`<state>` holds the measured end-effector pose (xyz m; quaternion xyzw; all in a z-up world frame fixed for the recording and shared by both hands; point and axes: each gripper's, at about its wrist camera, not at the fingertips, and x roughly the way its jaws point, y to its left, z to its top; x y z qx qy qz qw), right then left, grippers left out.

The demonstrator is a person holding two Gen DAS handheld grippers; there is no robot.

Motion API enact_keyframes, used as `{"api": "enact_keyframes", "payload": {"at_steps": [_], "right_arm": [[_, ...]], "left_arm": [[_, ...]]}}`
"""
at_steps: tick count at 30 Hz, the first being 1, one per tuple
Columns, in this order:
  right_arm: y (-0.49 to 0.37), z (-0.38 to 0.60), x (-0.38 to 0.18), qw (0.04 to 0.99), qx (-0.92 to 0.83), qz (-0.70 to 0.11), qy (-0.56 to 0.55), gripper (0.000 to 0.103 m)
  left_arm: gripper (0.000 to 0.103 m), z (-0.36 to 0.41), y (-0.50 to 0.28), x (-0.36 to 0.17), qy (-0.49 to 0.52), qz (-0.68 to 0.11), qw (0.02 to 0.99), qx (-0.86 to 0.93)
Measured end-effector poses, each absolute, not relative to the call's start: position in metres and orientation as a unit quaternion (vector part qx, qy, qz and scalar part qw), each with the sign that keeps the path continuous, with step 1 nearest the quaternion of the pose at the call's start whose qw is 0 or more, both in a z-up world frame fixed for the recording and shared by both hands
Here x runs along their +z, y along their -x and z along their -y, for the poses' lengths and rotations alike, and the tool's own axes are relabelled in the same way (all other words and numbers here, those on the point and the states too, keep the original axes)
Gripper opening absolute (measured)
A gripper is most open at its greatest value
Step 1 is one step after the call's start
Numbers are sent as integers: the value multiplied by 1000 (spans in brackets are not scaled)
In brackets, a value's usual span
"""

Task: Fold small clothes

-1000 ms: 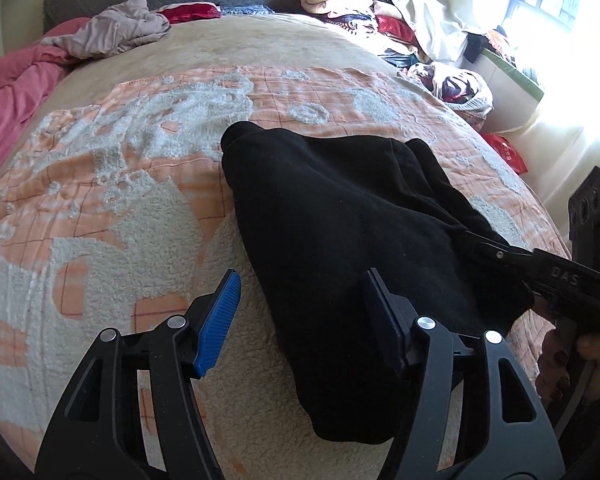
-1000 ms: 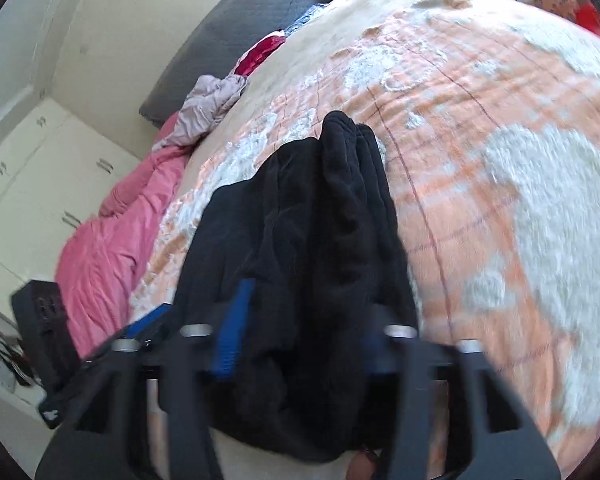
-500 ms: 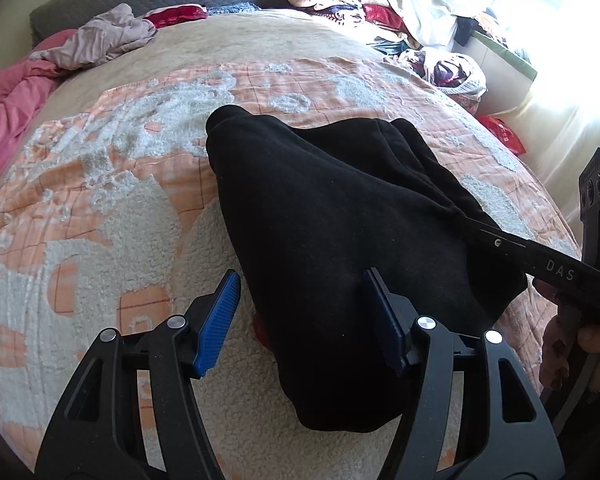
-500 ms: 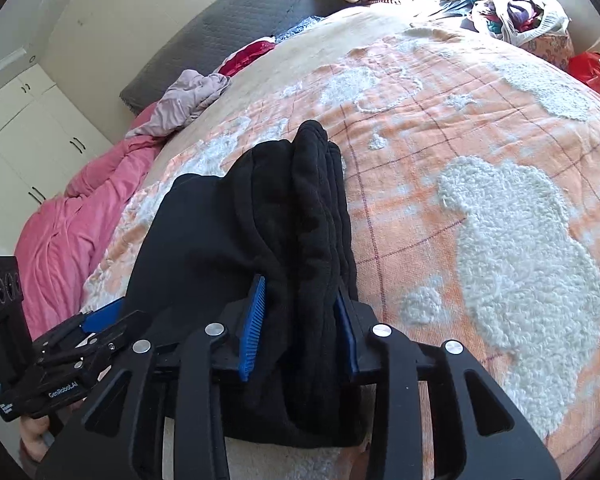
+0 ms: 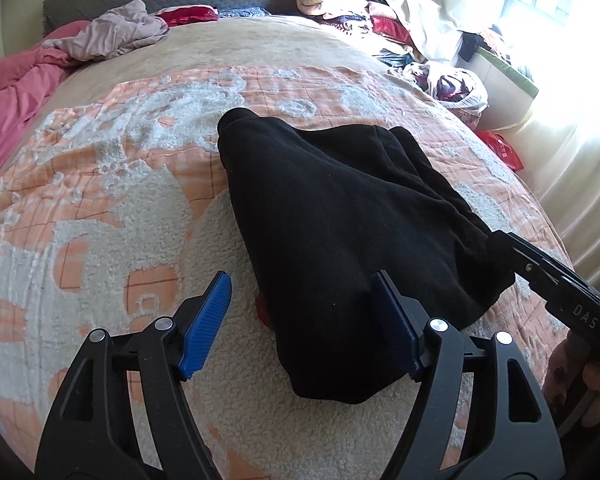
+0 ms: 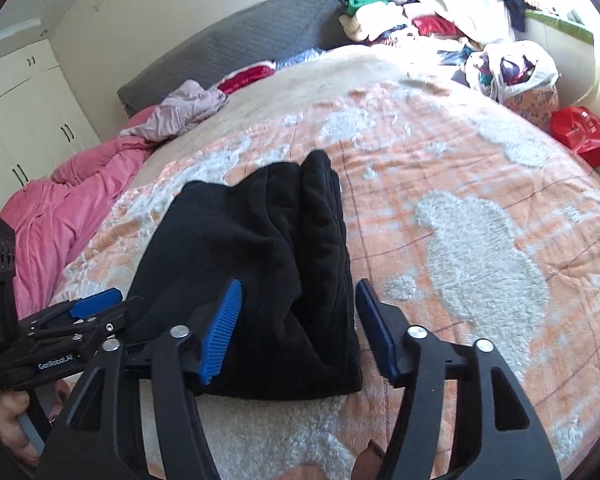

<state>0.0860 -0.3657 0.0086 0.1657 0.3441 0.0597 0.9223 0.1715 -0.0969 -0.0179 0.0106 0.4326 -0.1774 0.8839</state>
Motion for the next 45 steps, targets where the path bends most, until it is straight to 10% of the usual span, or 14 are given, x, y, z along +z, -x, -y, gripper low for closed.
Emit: {"api": "enact_keyframes", "payload": {"at_steps": [10,12,45], "right_arm": [[-11,364,39,961,50,-238,-130,98],[4,360,39,965,51,-228,-119,98],[65,314,-5,959,24,-276,-65,99]], "left_arm": [[79,78,-125,-3,-3,-397,899,-184],[94,73,-114,-2,0,-390,902,-185],[94,35,-41,-28,4,-383,909,-162]]}}
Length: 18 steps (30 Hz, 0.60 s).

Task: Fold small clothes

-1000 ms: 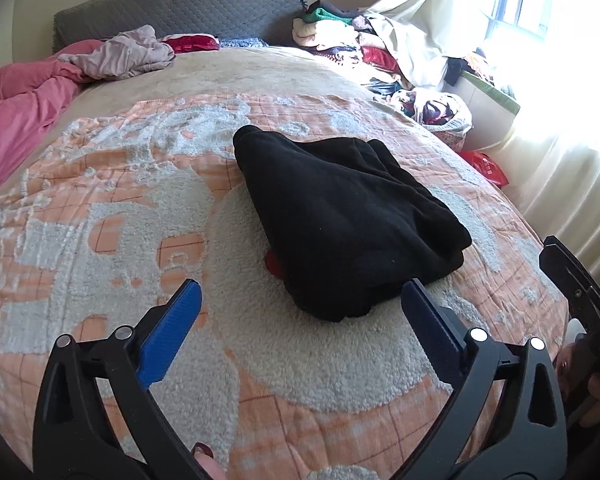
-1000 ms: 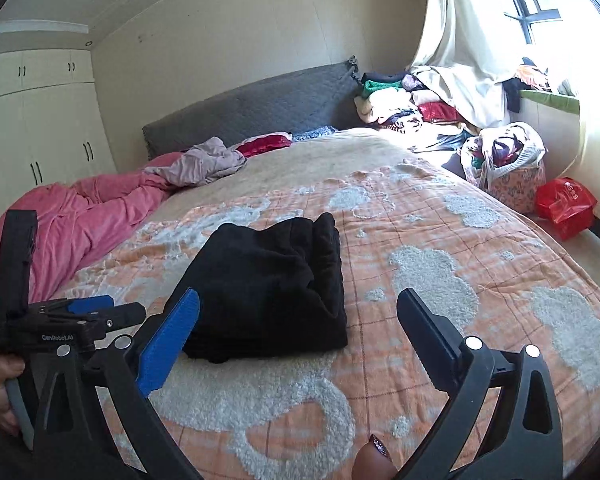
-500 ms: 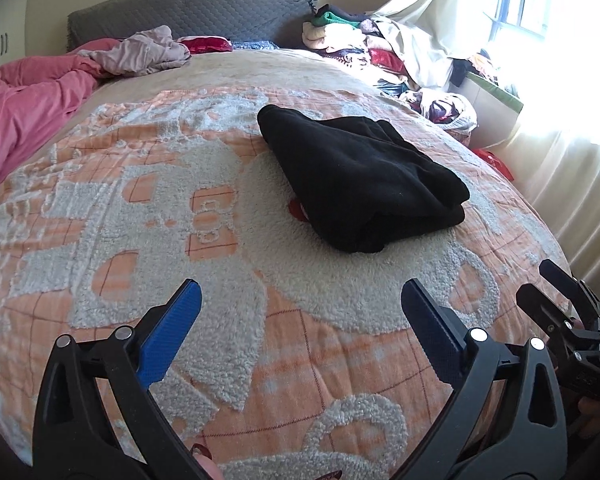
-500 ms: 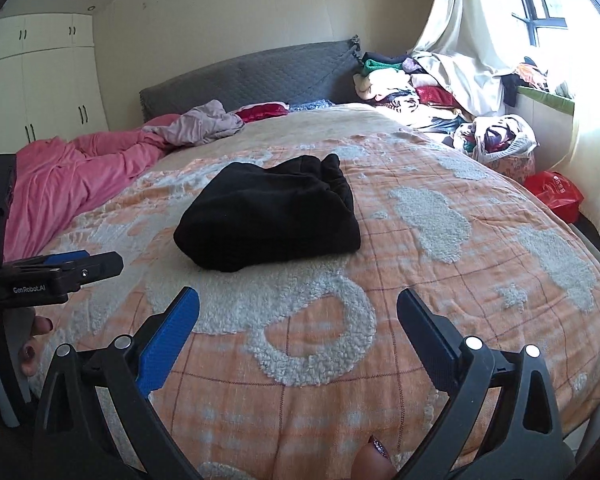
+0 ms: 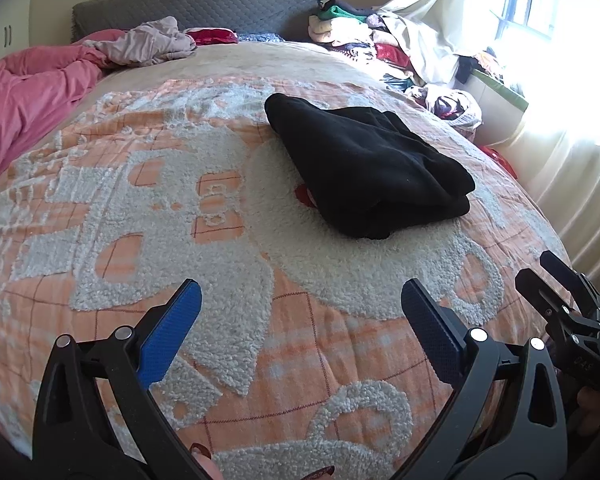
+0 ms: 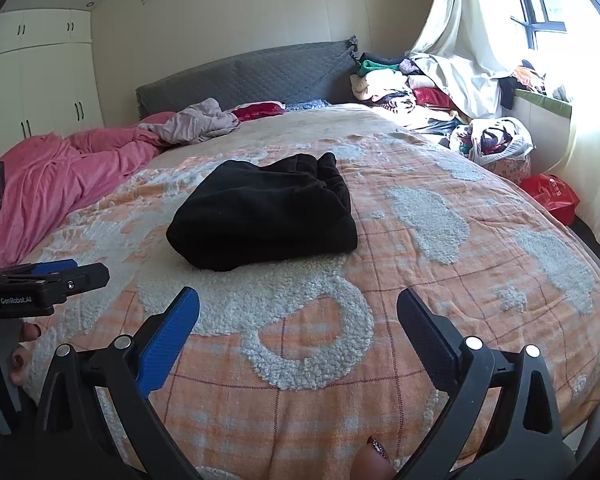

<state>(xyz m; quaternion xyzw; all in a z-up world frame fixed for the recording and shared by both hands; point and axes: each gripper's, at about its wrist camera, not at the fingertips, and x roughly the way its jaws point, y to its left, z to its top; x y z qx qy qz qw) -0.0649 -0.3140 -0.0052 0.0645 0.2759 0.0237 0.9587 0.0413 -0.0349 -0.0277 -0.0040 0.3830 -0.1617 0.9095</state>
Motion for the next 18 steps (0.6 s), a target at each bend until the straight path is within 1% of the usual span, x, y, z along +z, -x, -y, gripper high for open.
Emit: {"api": "enact_keyframes", "payload": {"at_steps": [18], "right_arm": [[59,314,-9,956,19,-285,-64,99]], "left_arm": [[94,34,-41,-29,0,-389,909,-151]]}}
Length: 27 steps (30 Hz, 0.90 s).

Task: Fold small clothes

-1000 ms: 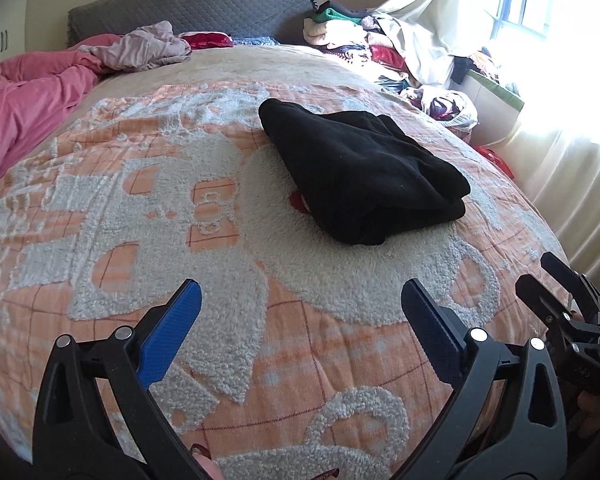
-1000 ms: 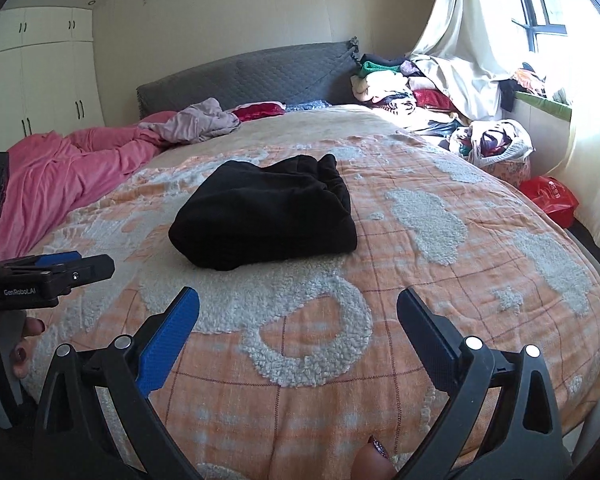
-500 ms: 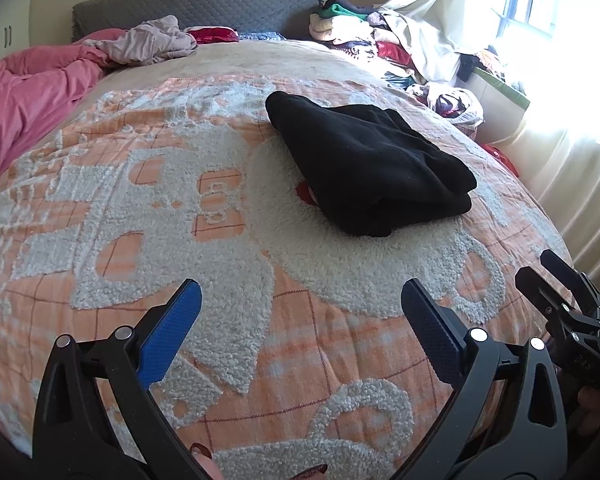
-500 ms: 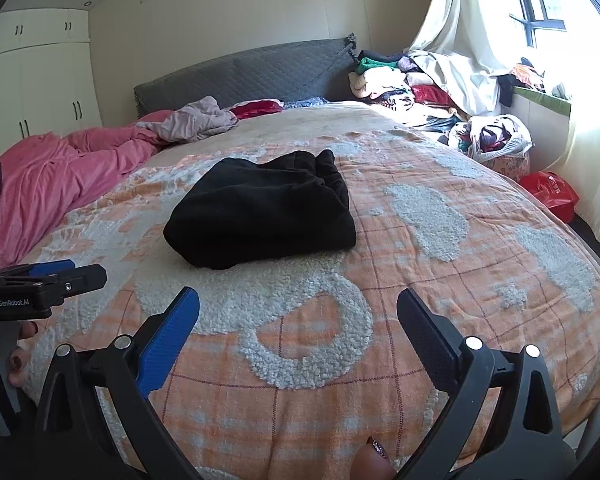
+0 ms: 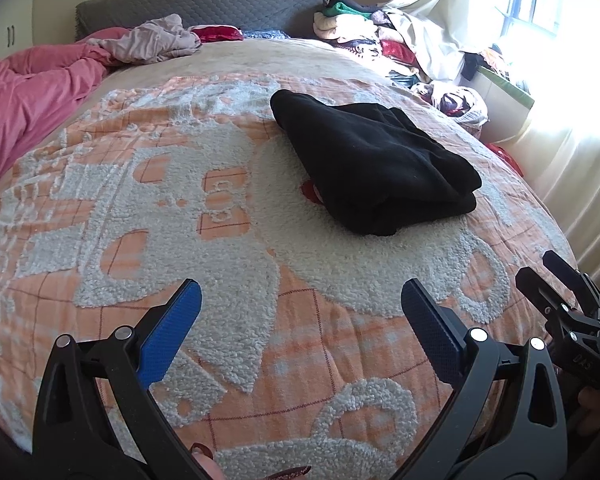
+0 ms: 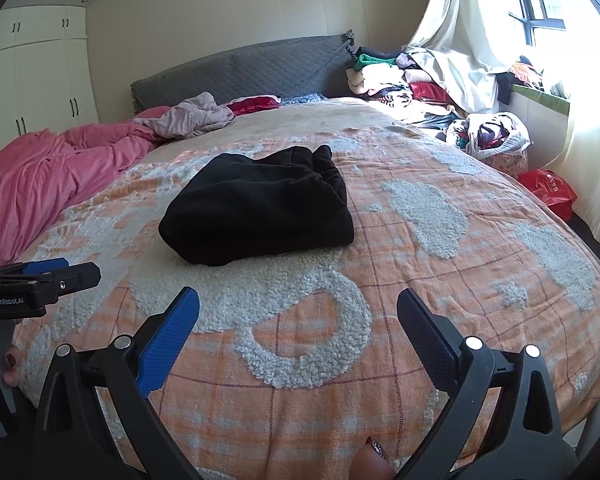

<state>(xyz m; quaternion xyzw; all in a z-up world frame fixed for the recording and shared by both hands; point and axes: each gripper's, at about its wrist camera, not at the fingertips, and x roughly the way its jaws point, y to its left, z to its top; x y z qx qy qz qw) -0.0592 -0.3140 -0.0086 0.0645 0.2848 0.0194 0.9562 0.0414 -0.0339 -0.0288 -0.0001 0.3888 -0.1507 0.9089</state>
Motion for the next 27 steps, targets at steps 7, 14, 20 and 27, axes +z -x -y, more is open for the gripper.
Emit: {"api": "enact_keyframes", "payload": {"at_steps": [7,14,20,27], "right_arm": [[59,314,-9,956,20,-285,-64,99],[58,314,-10,956,20,-285,-65,99],[58,315,-9,956,20,-285,-65,99],[58,315,-10,956,19,-285,-65,99]], "left_arm": [[94,34,-40,-27,1,-386,911,-149],[94,35,-41,-27,1,-390,910,-141],[94,34,-41,-28,-1,-392,909,-138],[94,33,-42,-30,-2,-398,907,-137]]}}
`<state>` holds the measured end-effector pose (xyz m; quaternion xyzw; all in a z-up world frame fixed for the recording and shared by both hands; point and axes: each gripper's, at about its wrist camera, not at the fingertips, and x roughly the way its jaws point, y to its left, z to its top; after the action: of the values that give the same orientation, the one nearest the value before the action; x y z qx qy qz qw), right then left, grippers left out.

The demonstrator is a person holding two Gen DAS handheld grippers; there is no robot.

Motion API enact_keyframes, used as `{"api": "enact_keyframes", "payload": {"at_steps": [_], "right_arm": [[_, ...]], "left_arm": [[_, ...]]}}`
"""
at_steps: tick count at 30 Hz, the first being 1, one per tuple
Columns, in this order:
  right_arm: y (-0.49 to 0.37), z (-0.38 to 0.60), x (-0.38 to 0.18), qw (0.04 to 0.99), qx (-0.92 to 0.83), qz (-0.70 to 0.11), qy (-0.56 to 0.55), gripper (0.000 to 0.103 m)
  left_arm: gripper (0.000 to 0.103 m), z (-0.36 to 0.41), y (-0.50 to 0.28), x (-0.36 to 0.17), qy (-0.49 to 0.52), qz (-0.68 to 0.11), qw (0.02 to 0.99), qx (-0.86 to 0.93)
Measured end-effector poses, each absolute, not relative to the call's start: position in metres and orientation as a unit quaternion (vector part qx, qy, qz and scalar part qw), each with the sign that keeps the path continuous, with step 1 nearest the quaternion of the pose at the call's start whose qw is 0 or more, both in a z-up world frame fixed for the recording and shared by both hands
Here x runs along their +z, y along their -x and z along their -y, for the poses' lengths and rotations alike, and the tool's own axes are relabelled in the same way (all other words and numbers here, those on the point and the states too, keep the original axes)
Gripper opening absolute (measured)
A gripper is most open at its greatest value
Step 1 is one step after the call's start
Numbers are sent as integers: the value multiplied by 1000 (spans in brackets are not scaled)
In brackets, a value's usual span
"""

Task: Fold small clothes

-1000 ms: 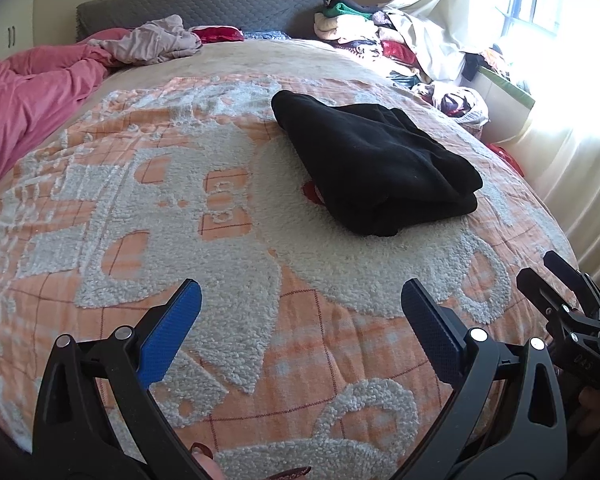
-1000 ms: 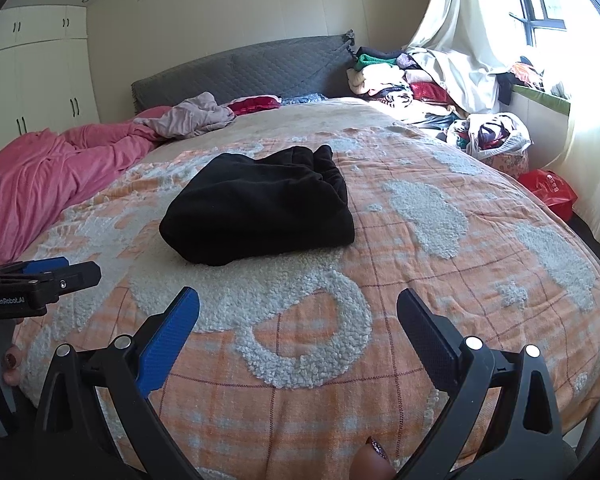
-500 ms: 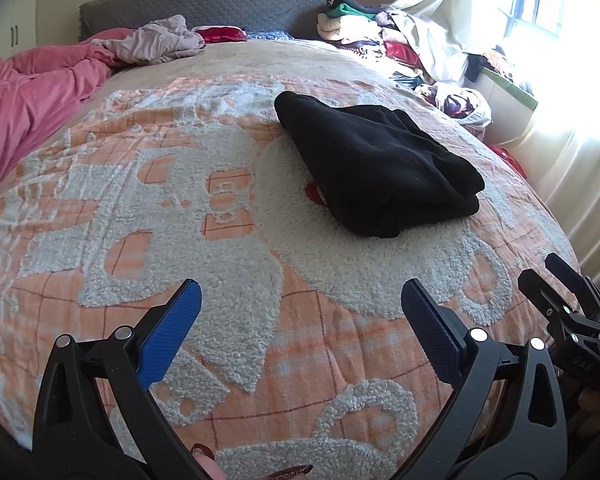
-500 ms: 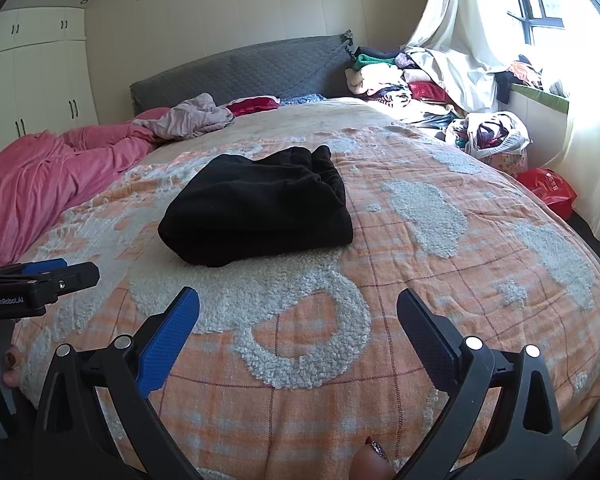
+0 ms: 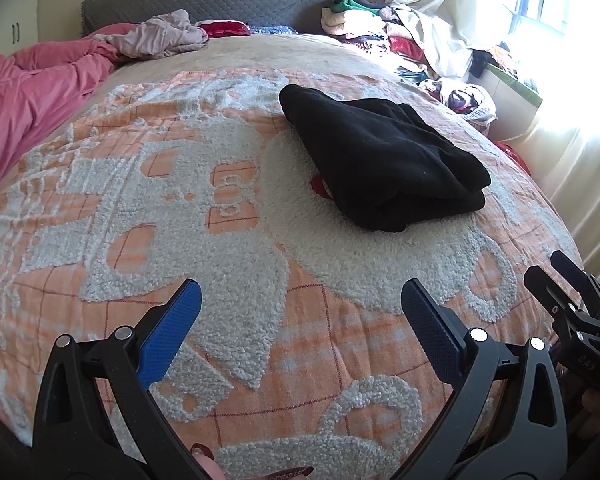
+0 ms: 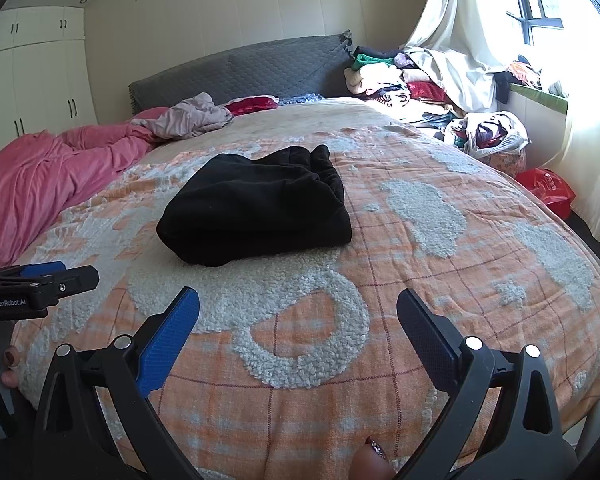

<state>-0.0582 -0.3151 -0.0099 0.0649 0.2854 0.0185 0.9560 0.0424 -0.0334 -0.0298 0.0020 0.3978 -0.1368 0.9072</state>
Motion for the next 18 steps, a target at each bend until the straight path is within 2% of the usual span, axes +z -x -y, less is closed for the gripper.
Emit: {"api": "enact_keyframes", "payload": {"at_steps": [18], "right_arm": [[56,319,-14,956,9,-288,-64,99]], "left_arm": [[94,34,-41,-28,-5,-398,907,-135]]}}
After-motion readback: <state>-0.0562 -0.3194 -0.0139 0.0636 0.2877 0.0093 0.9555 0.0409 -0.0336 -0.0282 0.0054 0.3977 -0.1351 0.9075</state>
